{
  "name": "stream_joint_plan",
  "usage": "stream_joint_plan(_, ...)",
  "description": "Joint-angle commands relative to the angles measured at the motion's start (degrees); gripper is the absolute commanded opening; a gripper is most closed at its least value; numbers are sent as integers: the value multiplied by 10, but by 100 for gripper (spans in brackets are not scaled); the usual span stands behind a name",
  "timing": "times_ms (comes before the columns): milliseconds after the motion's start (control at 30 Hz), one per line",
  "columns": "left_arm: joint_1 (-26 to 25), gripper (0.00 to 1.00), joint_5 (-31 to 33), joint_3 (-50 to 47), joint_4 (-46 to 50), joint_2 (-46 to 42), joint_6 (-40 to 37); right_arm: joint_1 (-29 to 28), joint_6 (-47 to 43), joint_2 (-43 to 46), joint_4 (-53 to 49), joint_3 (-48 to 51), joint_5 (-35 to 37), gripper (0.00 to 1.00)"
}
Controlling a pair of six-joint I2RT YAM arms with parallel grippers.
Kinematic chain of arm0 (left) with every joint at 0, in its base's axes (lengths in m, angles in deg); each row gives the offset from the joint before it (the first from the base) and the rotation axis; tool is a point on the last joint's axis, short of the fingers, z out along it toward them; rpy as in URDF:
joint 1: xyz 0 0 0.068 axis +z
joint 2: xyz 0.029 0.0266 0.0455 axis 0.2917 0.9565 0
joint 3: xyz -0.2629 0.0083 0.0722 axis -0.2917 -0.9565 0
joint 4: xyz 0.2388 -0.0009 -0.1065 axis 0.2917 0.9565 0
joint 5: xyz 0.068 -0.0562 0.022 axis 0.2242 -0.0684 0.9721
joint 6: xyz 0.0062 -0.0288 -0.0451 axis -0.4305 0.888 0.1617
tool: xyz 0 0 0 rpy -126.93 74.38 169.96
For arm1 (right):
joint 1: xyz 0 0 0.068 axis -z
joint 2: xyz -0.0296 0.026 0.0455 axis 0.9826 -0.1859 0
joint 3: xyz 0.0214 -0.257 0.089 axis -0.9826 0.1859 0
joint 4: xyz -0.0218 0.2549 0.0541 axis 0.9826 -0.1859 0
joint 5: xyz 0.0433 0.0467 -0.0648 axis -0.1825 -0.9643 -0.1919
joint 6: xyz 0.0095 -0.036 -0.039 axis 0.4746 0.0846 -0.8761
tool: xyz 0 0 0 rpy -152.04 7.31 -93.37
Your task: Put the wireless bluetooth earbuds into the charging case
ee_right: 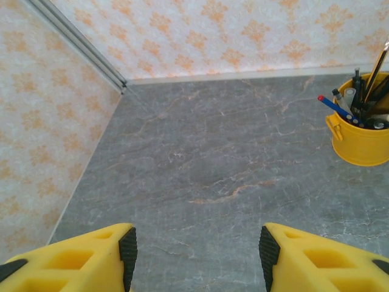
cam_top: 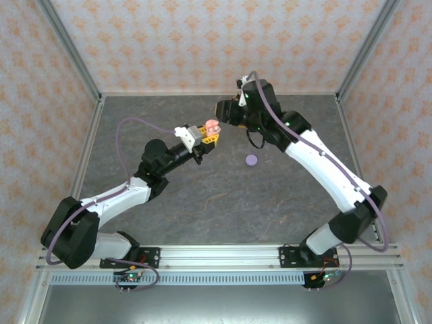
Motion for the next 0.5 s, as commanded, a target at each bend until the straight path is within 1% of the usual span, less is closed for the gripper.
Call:
stream_joint_plan(0, -2, 0, -4, -5, -23, 1, 9, 9, -13, -41, -48, -63, -26, 57)
stream_joint_plan(133, -2, 0, -1, -7, -22, 3, 10, 18, -33, -112, -123, -159, -68, 57)
stream_joint_plan(200, -2, 0, 2, -6, -20, 4, 10, 18, -56, -149, -188, -220, -91, 54)
stream_joint_plan(233, -3, 0, 4, -6, -20, 4, 10, 18, -64, -157, -207, -236, -101, 53)
stream_joint_plan(333, -3, 0, 11, -2, -16, 8, 12, 18, -78, -149, -222, -220, -127, 48)
stream_joint_plan(467, -2, 0, 19, 4, -11, 11, 12, 17, -89, -102, -222, -151, -144, 41)
